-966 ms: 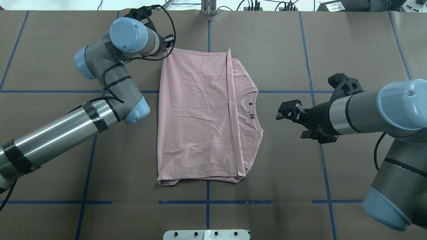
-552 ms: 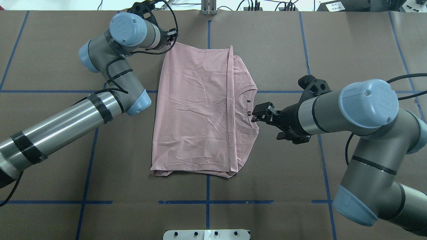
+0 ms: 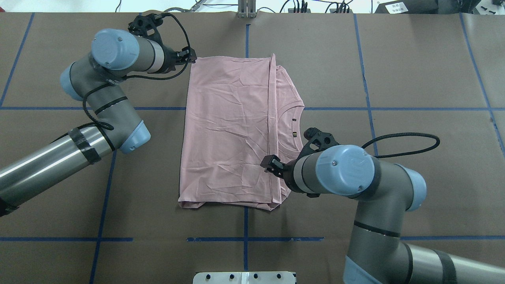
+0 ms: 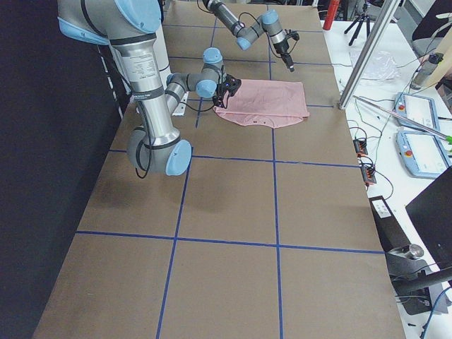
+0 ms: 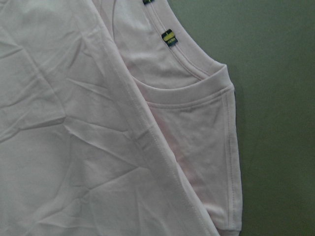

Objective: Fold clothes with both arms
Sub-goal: 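Move the right gripper to the near collar edge while the left holds the far corner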

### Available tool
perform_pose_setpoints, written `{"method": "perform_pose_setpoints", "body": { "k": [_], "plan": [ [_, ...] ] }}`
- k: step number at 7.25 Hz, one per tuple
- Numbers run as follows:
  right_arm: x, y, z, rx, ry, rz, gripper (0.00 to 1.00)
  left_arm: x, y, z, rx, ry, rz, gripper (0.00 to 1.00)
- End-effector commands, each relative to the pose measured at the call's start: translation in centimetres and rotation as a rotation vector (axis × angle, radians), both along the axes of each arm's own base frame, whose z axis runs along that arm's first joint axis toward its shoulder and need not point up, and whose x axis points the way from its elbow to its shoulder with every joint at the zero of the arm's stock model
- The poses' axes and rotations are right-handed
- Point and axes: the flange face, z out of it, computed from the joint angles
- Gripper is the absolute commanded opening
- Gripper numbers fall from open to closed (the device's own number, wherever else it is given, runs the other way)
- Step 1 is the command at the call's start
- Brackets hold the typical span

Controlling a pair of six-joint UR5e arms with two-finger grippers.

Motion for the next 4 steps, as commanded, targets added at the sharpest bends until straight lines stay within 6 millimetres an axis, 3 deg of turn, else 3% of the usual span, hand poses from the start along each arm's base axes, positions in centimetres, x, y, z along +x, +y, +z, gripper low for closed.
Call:
{"method": "perform_pose_setpoints", "body": {
  "k": [1,3,4],
  "plan": [
    [-3.7,1.4,0.9,-0.042,0.041,0.062,0.98,-2.6,1.2,-0.5,-0.088,0.050,0.115,1.00],
    [-4.9,1.0,3.0,-0.055,0.089,0.065,0.92,-3.1,1.4,-0.9,-0.081,0.060,0.121,1.00],
    [-5.1,1.0,3.2,-0.060,0.092,0.066,0.86,-3.2,1.5,-1.2,-0.079,0.065,0.118,1.00]
  ]
}}
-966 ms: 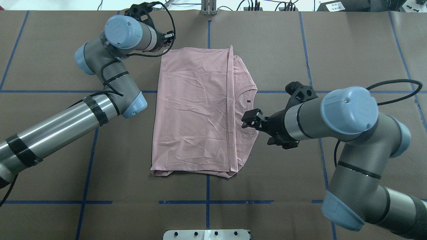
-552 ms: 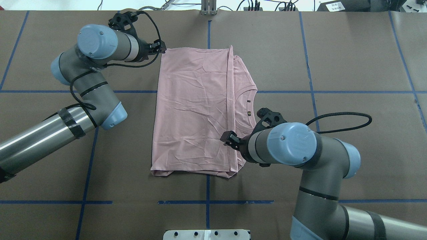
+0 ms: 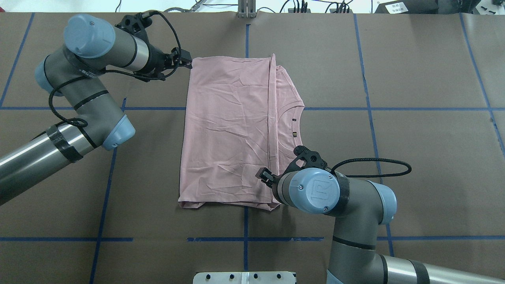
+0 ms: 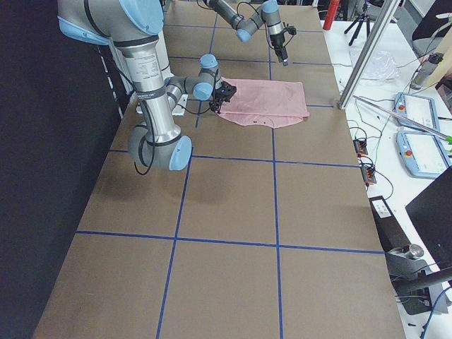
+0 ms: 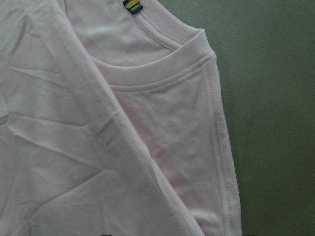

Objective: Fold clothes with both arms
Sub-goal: 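Move the right gripper to the near collar edge while the left holds the far corner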

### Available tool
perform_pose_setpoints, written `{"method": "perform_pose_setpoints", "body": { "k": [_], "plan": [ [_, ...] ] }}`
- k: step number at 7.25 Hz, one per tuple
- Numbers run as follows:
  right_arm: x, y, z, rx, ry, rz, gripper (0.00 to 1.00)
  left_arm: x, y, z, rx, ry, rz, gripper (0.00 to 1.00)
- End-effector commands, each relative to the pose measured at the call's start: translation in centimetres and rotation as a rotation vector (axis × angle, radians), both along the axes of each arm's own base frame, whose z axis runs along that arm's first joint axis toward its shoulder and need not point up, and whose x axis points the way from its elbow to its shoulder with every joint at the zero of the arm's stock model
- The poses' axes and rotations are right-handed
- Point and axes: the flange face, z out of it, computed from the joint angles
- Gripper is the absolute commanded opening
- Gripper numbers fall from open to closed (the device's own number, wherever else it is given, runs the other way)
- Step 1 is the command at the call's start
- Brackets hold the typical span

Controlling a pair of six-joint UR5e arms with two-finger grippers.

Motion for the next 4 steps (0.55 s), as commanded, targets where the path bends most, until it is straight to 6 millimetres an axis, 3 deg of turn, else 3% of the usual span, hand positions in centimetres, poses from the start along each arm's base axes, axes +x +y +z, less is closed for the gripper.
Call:
{"method": "perform_pose_setpoints", "body": {
  "k": [1,2,3,4],
  "plan": [
    [-0.43,0.10,0.65,-0.017,0.012,0.009,0.82,-0.13,0.31,-0.46,-0.026,0.022,-0.010,1.00],
    [-0.53,0.38,0.60,-0.030,0.008,0.015,0.77,-0.13,0.28,-0.57,-0.027,0.024,-0.012,1.00],
    [-0.44,0.39,0.56,-0.044,0.003,0.029,0.54,-0.13,0.27,-0.57,-0.028,0.024,-0.014,1.00],
    [-0.49,0.50,0.58,-0.053,0.002,0.033,0.06,-0.22,0.20,-0.57,-0.028,0.024,-0.016,1.00]
  ]
}}
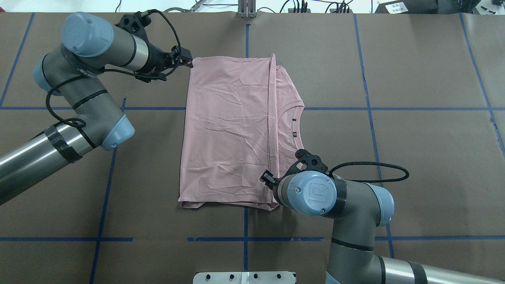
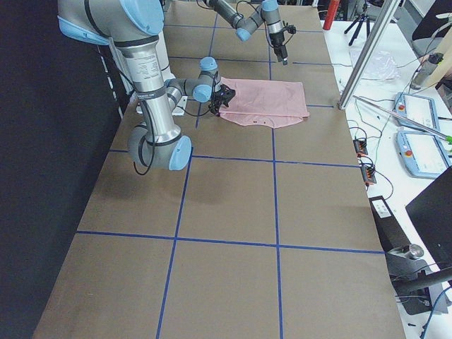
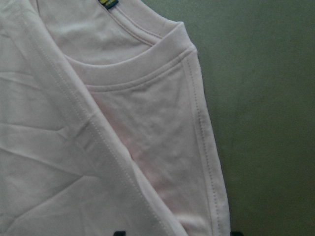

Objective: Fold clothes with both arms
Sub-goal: 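Bring the left gripper to the shirt edge nearest the robot beside the right gripper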

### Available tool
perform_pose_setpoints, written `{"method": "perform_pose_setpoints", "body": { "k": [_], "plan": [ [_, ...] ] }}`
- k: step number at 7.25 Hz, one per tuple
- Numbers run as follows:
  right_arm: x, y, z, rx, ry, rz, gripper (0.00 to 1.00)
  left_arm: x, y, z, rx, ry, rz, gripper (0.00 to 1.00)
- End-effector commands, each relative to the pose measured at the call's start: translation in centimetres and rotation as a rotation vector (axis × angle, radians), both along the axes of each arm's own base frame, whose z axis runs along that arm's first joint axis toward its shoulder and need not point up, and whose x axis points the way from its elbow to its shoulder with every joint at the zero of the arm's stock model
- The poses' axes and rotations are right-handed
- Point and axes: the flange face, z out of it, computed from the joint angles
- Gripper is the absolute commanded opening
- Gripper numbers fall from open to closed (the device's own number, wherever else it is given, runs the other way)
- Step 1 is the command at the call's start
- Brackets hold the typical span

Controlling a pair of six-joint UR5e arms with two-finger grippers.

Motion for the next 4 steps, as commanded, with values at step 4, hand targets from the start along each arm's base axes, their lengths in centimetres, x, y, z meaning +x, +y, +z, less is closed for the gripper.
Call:
{"method": "perform_pose_setpoints", "body": {
  "k": [4],
  "plan": [
    [0.3,0.6,-0.3,0.003,0.000,0.021,0.00,-0.4,0.2,-0.7,0.011,0.008,-0.010,1.00]
  ]
}}
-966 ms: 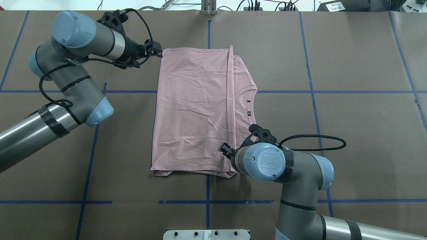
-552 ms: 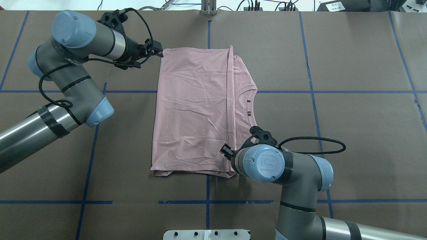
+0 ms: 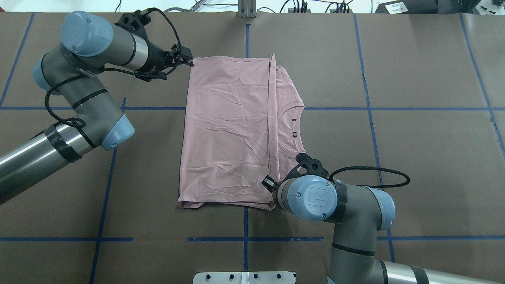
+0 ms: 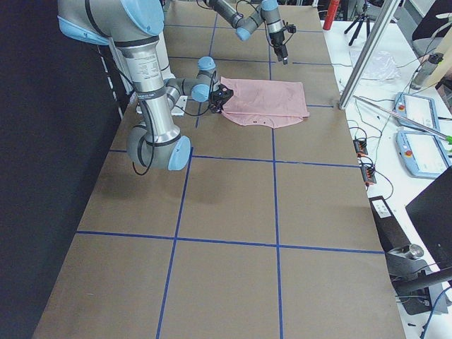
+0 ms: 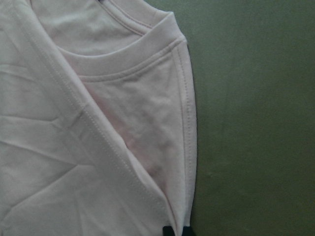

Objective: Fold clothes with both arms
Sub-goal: 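Bring the left gripper to the shirt edge nearest the robot beside the right gripper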

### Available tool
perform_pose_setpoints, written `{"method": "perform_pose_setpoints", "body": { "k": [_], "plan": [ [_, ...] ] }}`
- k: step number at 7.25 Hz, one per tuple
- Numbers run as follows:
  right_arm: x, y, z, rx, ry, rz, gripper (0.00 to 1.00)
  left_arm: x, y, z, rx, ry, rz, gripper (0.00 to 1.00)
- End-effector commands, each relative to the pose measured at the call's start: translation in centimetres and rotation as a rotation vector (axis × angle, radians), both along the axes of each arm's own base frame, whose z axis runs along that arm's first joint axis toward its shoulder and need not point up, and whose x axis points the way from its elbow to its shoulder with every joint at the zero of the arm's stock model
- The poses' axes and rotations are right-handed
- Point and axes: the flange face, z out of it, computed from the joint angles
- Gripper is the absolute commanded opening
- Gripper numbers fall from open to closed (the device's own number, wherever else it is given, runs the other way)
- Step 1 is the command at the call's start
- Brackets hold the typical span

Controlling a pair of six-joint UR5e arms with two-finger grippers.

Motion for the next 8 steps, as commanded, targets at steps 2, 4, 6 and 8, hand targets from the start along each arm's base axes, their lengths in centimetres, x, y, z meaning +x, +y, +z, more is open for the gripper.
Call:
{"method": "perform_pose_setpoints", "body": {
  "k": [2,4,6,8],
  "plan": [
    [2.8,-0.2,-2.5,0.028,-0.052,0.020,0.00,-0.4,6.5,-0.5,-0.102,0.109,-0.013,1.00],
    [3.8,0.1,-2.3,0.027,-0.058,0.017,0.00,1.4,12.5,0.3,-0.130,0.096,0.003,0.96],
    [4.0,0.2,-2.6,0.031,-0.064,0.020,0.00,4.4,19.0,-1.4,-0.195,0.001,0.100,0.84],
    [4.0,0.2,-2.6,0.030,-0.065,0.021,0.00,8.3,26.0,-0.3,-0.225,-0.085,0.133,1.00]
  ]
}}
